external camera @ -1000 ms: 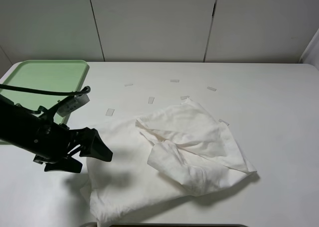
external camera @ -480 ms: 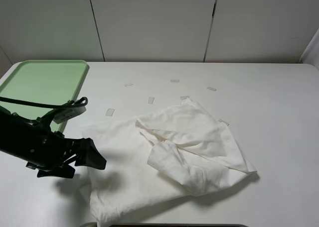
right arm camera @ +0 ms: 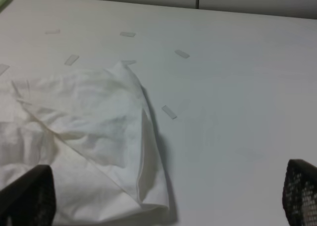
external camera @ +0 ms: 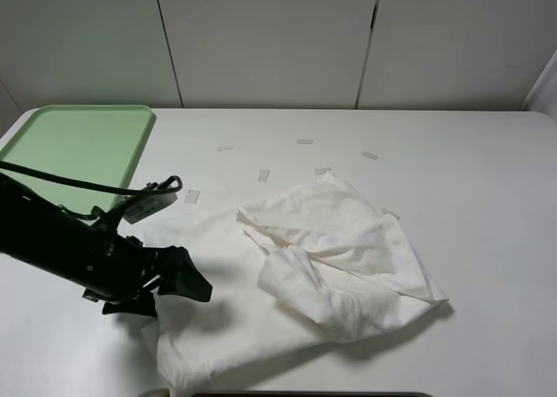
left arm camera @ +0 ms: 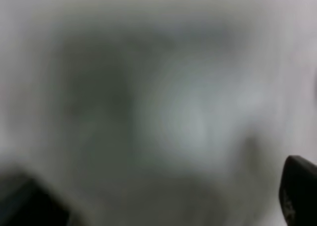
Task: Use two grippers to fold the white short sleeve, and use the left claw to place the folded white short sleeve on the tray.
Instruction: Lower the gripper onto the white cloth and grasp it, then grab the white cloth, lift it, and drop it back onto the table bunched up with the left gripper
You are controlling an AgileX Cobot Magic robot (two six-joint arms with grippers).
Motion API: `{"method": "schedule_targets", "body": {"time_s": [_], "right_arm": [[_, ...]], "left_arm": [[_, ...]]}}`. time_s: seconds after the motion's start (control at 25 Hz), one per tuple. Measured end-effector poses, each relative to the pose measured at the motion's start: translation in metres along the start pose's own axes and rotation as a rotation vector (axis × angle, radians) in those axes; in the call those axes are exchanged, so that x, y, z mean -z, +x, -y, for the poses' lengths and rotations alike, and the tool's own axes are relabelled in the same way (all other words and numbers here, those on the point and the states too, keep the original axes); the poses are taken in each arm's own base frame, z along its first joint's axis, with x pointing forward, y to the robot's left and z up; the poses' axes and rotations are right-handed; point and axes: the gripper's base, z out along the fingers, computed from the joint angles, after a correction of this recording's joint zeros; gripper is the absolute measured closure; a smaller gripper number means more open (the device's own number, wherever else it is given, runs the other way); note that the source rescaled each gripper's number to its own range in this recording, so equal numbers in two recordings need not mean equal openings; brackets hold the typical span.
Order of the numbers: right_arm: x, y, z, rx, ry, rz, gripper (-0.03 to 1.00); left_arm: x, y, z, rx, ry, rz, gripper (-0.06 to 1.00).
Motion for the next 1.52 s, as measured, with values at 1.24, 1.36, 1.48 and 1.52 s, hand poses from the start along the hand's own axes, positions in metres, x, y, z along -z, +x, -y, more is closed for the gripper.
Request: {"method": "schedule_targets", "body": {"time_s": [1.24, 1.36, 1.48, 1.52], "right_arm": [[0.000, 0.000, 0.000, 0.000, 0.000, 0.001, -0.03], [0.000, 0.000, 0.000, 0.000, 0.000, 0.001, -0.03], [0.000, 0.000, 0.000, 0.000, 0.000, 0.001, -0.03], [0.000, 0.000, 0.000, 0.000, 0.000, 0.001, -0.03]], "left_arm": [[0.064, -0.124, 0.002, -0.351, -0.378, -0.056, 0.86], [0.061, -0.122, 0.012, -0.416, -0.358, -0.087, 0.86], [0.052, -0.118, 0.029, -0.518, -0.286, -0.104, 0.86], [0.048, -0.116, 0.036, -0.549, -0.260, -0.109, 0.86]]}}
